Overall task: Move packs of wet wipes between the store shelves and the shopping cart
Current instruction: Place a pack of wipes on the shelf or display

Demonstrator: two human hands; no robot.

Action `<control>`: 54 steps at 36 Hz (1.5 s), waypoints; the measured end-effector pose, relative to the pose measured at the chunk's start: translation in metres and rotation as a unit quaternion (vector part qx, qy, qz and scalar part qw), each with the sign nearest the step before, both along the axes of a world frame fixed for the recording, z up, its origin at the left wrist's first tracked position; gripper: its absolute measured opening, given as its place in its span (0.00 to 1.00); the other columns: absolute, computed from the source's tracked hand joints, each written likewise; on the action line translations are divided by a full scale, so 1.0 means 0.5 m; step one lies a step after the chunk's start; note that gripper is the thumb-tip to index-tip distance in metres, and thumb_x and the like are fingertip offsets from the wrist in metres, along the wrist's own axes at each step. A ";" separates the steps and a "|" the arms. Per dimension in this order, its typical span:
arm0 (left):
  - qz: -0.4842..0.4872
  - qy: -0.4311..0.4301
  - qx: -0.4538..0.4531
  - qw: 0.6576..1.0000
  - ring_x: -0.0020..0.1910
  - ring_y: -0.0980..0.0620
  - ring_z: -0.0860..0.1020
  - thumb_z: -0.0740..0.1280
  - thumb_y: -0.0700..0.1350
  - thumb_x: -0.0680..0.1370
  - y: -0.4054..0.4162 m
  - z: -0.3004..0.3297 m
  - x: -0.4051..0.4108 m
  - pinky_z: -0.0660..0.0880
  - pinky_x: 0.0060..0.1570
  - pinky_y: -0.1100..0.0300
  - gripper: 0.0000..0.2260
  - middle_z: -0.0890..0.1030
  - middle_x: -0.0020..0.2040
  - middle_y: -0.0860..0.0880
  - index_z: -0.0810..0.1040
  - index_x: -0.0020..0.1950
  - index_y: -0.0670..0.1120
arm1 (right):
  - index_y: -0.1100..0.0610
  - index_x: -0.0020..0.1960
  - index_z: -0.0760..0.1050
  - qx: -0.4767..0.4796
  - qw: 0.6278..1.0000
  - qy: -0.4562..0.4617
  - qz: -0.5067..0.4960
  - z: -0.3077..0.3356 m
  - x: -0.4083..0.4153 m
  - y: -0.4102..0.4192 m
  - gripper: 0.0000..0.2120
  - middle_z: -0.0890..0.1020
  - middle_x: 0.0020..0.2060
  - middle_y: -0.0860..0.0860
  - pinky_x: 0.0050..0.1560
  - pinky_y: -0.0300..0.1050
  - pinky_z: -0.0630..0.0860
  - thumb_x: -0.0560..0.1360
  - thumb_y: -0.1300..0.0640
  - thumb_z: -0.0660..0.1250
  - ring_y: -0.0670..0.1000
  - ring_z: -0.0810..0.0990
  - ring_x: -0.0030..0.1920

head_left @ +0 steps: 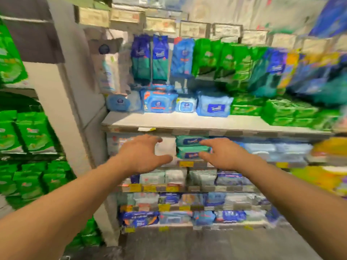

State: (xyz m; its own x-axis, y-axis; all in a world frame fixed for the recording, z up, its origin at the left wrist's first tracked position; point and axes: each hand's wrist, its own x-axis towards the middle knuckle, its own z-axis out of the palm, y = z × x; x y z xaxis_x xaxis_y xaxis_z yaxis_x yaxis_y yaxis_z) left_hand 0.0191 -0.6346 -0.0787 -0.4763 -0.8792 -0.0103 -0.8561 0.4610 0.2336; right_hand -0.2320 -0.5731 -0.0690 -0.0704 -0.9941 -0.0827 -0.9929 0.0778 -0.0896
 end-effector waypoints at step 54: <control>-0.001 0.307 0.146 0.941 0.62 0.54 0.79 0.71 0.73 0.61 -0.485 0.125 -1.054 0.74 0.66 0.55 0.42 0.81 0.65 0.56 0.75 0.72 0.55 | 0.48 0.65 0.74 -0.256 0.895 -0.341 -0.129 0.102 -0.962 -0.398 0.23 0.81 0.63 0.48 0.68 0.47 0.73 0.74 0.38 0.70 0.48 0.79 0.64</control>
State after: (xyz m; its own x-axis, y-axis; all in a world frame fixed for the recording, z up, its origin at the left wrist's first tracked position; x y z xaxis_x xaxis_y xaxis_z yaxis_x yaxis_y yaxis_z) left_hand -0.5081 -0.8772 -0.0161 -0.4726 -0.8809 0.0267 -0.5180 0.3022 0.8003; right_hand -0.7128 -0.7719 -0.0179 -0.4096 -0.8724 0.2669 -0.6481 0.0723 -0.7581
